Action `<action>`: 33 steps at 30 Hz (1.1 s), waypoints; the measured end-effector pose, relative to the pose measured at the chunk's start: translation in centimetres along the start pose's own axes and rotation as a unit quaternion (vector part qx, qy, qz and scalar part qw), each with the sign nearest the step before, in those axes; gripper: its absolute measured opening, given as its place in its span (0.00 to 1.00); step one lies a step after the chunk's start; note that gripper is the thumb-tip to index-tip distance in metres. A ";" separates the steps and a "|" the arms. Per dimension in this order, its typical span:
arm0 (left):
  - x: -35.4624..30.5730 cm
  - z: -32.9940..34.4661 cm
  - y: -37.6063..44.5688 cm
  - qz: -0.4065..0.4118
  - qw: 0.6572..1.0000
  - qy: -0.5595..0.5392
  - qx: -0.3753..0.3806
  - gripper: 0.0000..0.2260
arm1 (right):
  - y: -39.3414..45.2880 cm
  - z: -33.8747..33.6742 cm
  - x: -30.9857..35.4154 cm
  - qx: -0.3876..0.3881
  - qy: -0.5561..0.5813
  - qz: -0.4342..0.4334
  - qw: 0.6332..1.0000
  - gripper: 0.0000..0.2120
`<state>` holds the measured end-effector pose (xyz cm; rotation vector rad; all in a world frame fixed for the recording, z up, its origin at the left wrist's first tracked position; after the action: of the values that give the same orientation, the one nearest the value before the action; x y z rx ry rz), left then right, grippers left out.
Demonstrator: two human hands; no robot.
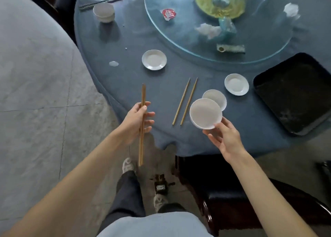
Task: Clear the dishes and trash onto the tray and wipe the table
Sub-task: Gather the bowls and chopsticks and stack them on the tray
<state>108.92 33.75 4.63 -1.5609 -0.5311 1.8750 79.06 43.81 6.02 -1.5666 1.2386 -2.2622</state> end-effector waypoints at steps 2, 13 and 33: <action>-1.8 0.6 4.1 0.003 0.999 0.043 0.018 0.08 | 1.6 0.9 0.7 -0.032 0.040 -0.029 0.998 0.19; -6.3 5.1 16.3 -0.024 0.965 0.254 0.057 0.05 | 7.9 3.8 2.8 -0.242 0.174 -0.047 0.954 0.11; -1.5 17.3 19.3 -0.030 0.822 0.564 -0.068 0.31 | 12.7 -0.7 1.7 -0.188 0.076 -0.023 0.979 0.22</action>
<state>88.17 20.41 -3.33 -2.3371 -0.1372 0.5890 73.48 34.94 -1.43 -1.5657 1.7783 -2.3143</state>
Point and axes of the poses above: each hand's wrist, its own y-axis towards the middle knuckle, its own z-axis out of the palm, x = y × z, the point moved 1 cm from there along y, towards the middle knuckle, and after that the axes turned 3 degrees about x, right-handed, at the moved point
